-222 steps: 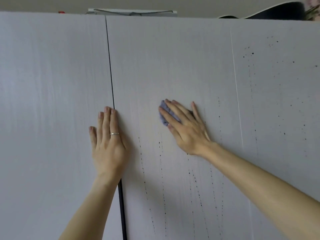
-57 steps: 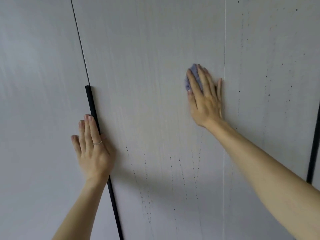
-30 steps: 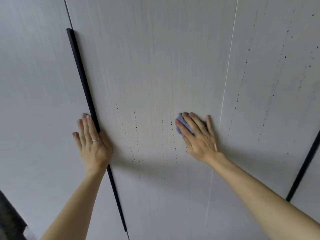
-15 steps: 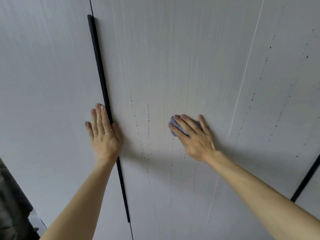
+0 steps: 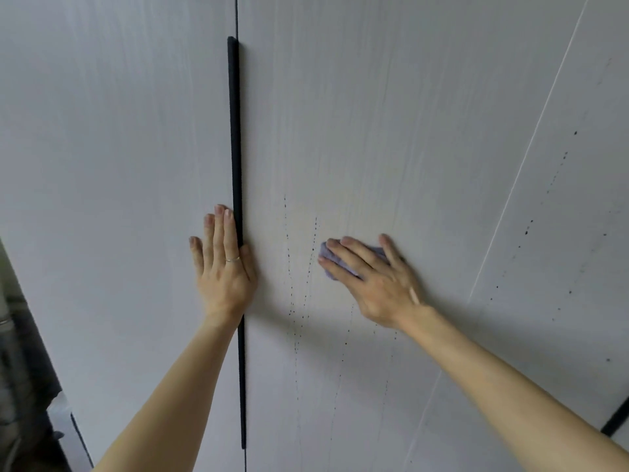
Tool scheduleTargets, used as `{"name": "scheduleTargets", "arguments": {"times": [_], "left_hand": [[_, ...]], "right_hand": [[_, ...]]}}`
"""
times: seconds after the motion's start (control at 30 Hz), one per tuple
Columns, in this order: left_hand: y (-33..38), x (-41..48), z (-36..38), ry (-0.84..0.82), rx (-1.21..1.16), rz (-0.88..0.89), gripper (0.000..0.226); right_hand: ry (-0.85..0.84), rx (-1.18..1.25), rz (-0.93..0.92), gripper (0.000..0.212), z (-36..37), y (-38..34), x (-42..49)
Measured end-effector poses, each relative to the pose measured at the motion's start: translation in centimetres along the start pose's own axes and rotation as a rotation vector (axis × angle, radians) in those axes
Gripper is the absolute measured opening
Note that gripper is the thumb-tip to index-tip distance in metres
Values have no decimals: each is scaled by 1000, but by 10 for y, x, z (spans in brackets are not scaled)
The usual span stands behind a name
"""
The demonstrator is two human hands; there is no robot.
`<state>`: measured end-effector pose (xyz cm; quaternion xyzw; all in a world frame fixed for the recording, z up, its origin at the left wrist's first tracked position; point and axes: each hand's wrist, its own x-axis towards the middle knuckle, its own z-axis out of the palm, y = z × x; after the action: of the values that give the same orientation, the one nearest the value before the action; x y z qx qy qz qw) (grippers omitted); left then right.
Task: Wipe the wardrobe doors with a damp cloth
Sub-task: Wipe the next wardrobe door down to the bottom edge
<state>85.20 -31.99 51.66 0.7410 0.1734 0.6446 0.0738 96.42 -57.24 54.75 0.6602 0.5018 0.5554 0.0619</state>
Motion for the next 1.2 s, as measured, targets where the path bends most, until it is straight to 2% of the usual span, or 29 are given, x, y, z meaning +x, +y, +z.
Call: {"name": "scheduleTargets", "arguments": {"times": [0.03,0.17,0.27,0.3,0.37,0.43,0.47,0.53,0.63,0.73,0.77,0.8,0.9,0.97,1.0,1.13,1.2], "left_hand": [[0,0,0,-4,-5,-5,54],[1,3,-2,-39,-19,3,54],[-1,0,-3,-42,-8,15,52],[-3,0,-3,-39,-10,18,52],[-3,0,-1,-29,-13,23,52],[-3,0,0,-7,-2,22,52],[-4,-1,0,3,4,16,53],[-3,0,1,-1,2,14,53],[-5,1,1,-16,-12,11,52],[-5,1,1,-19,-19,20,52],[-5,1,1,-12,-25,28,52],[-6,0,2,6,-24,36,51],[-8,1,3,48,-16,60,50],[-7,0,4,68,-4,73,49],[-7,0,4,75,-1,71,49],[-9,1,5,71,-20,58,49],[-10,1,5,65,-26,59,50]], "right_hand": [[24,15,17,68,-8,12,20],[195,26,299,53,-35,47,95],[234,18,345,54,-23,25,89],[193,23,296,58,-14,9,75],[34,13,43,70,1,-19,40],[-74,-16,-236,71,3,-22,24],[-87,-12,-295,69,0,-14,31],[-30,-4,-208,65,-11,5,61],[135,10,107,55,-28,26,111],[226,11,278,50,-23,9,118],[204,8,255,51,-16,-4,109],[169,3,154,54,-8,-18,96],[20,-32,-311,65,2,-24,74],[2,-45,-391,67,-8,0,95],[29,-45,-328,67,-14,11,112],[217,19,196,50,-44,49,178],[272,12,327,48,-46,42,183]]}}
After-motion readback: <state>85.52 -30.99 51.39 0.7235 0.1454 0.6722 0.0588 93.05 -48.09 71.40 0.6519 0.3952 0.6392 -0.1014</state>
